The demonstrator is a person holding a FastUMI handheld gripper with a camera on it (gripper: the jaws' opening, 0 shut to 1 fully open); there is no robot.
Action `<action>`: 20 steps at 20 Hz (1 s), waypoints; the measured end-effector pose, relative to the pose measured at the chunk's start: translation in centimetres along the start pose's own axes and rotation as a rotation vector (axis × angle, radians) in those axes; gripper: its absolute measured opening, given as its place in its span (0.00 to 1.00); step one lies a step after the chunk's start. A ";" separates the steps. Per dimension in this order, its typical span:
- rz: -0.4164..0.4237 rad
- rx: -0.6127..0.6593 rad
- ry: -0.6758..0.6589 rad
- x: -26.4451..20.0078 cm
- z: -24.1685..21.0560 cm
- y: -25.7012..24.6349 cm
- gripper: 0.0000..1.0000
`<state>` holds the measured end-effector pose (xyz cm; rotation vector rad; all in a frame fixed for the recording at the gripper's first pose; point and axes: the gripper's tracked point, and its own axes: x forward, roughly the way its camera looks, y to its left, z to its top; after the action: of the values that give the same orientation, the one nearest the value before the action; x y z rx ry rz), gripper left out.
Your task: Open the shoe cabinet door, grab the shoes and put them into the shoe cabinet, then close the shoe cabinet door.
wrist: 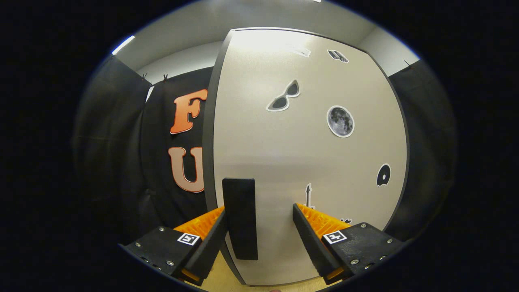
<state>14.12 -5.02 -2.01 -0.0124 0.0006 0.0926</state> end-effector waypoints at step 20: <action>-0.025 -0.014 0.027 -11.8 1.0 -3.7 0.95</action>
<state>2.71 -9.77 -0.99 -0.0275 0.0268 0.0674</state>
